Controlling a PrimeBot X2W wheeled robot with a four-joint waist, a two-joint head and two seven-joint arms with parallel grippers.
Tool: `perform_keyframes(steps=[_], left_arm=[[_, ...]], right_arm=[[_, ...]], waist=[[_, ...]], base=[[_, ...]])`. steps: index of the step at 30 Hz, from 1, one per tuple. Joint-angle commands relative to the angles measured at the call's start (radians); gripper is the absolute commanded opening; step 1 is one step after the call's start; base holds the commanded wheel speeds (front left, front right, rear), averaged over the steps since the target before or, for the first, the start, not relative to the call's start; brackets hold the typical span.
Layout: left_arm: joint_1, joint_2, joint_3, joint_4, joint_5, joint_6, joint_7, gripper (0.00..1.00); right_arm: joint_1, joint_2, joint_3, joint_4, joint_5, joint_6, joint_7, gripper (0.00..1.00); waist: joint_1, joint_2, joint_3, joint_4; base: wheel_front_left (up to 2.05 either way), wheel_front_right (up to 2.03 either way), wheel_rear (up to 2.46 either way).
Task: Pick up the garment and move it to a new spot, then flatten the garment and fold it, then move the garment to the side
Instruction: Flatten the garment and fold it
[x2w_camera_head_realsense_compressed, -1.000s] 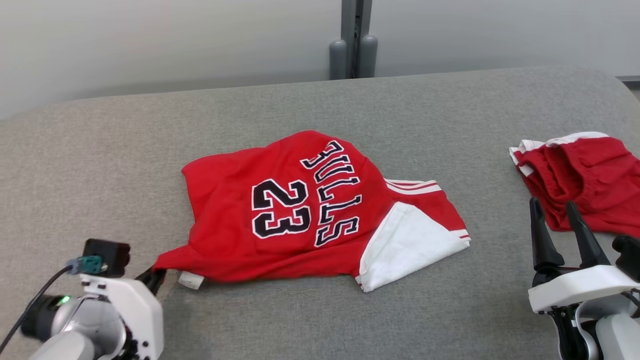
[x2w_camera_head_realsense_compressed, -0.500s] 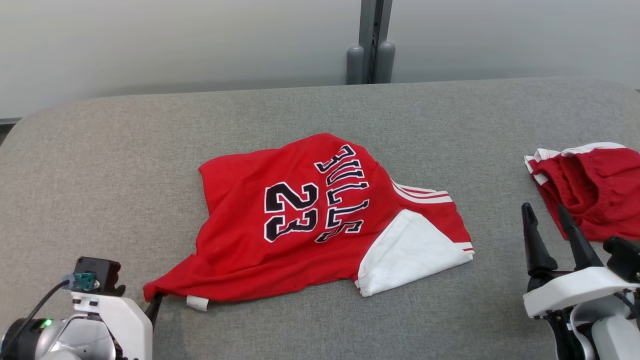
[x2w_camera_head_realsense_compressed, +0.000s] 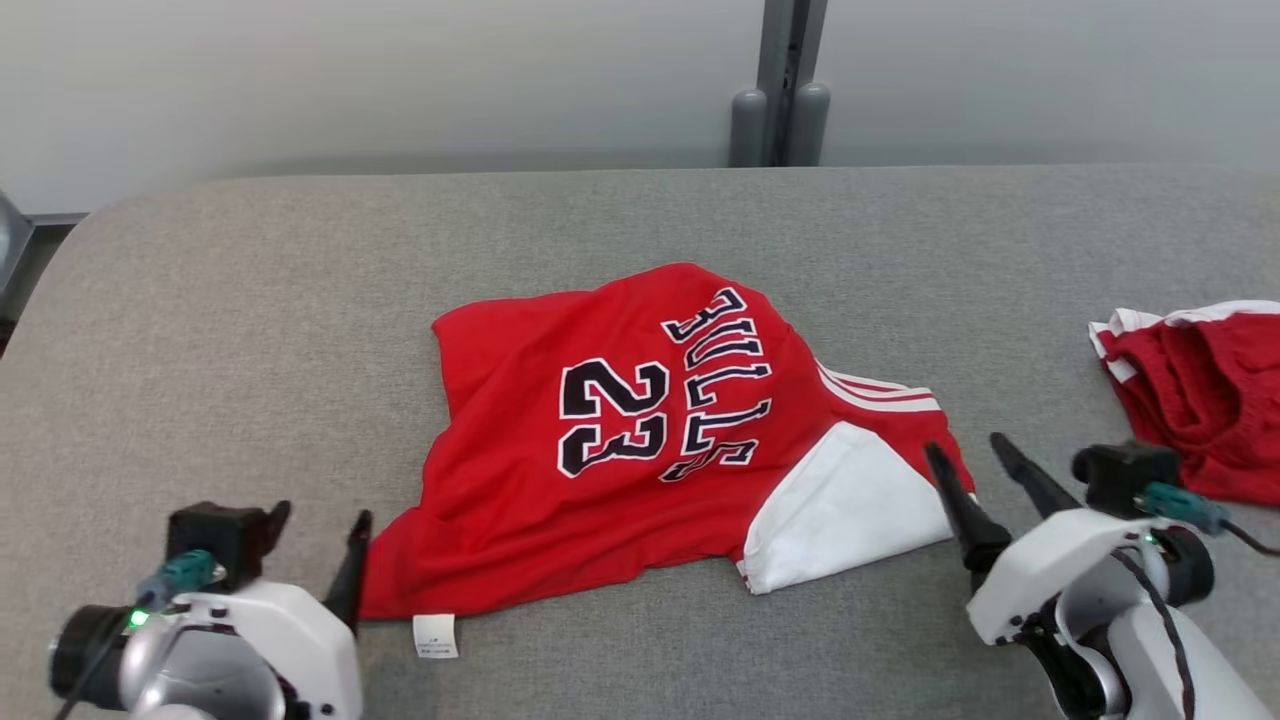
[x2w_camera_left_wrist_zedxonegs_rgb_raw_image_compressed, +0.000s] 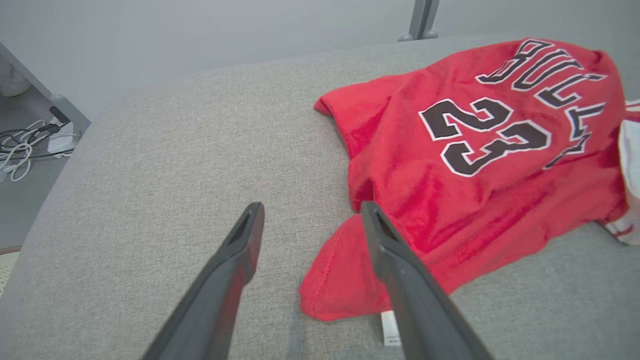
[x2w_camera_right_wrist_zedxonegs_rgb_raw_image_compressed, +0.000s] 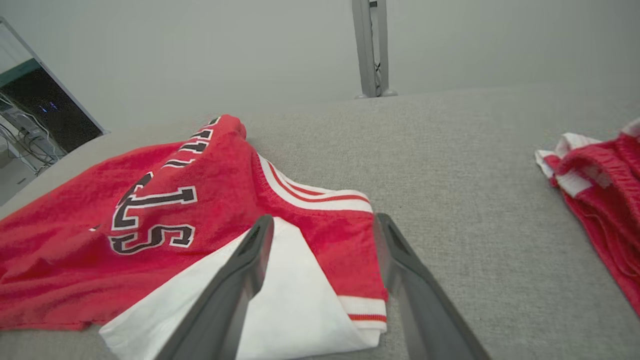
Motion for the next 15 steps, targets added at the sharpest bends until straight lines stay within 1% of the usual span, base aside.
perform_keyframes(steps=[1,5,10,15], left_arm=[[-0.015,-0.011,-0.004,0.006,0.001,-0.007,-0.01,1.0],[-0.034,-0.054,-0.035,0.052,-0.002,-0.042,-0.025,1.0],[-0.052,-0.091,-0.059,0.107,-0.009,-0.075,-0.043,1.0],[-0.066,-0.11,-0.071,0.146,-0.017,-0.095,-0.053,1.0]], right_arm=[[-0.02,-0.008,0.01,0.009,0.012,0.0,0.014,1.0],[-0.07,-0.037,0.084,0.08,0.057,0.0,0.122,1.0],[-0.114,-0.06,0.101,0.144,0.082,0.0,0.212,1.0],[-0.138,-0.062,0.109,0.177,0.107,0.0,0.28,1.0]], waist=[[0.0,0.0,0.003,0.008],[0.0,0.0,0.004,0.031],[0.0,0.0,0.006,0.057],[0.0,0.0,0.007,0.074]], base=[[0.0,0.0,0.0],[0.0,0.0,0.0],[0.0,0.0,0.0],[0.0,0.0,0.0]])
